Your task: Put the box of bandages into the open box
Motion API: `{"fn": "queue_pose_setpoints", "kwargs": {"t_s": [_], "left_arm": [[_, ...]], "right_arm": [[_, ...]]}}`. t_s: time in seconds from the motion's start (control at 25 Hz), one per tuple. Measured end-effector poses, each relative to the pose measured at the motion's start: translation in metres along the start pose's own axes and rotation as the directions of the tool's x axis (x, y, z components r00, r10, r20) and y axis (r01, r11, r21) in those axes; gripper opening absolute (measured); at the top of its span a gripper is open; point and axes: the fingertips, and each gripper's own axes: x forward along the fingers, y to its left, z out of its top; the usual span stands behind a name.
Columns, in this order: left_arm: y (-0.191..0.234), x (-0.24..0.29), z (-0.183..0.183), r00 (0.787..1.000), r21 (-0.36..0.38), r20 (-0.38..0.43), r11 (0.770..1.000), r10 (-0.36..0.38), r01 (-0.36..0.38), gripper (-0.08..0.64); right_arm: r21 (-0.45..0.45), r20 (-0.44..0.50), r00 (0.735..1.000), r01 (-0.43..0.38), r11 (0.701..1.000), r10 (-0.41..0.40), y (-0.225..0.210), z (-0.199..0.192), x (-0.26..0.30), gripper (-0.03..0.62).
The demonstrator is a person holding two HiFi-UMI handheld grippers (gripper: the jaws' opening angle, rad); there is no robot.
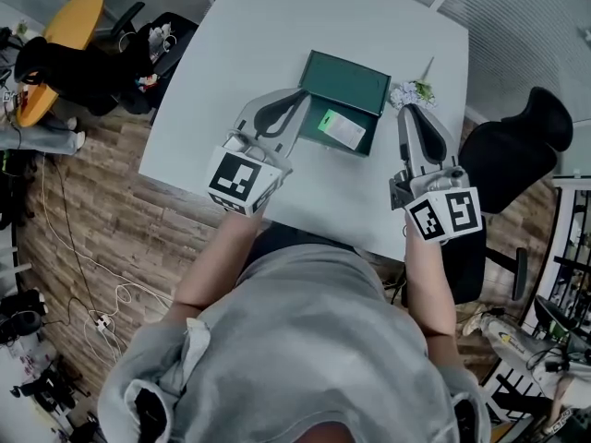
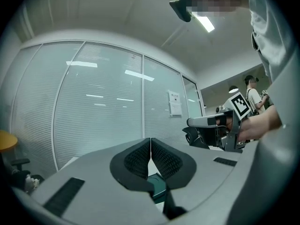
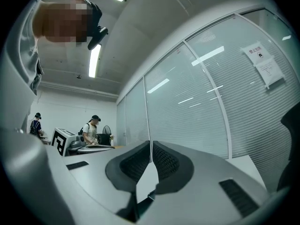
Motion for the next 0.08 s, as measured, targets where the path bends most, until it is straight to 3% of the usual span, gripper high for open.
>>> {"fn": "queue_pose_setpoints", "kwargs": {"t_s": [0.08], "left_arm": [[-0.0002, -0.0018, 0.0039, 1.000, 0.001, 0.009, 1.000, 0.009, -0.009, 0.020]], "right_arm": [[-0.003, 0.002, 1.000, -0.002, 1.000, 0.002, 0.0014, 0.0015, -0.0017, 0.054]]}}
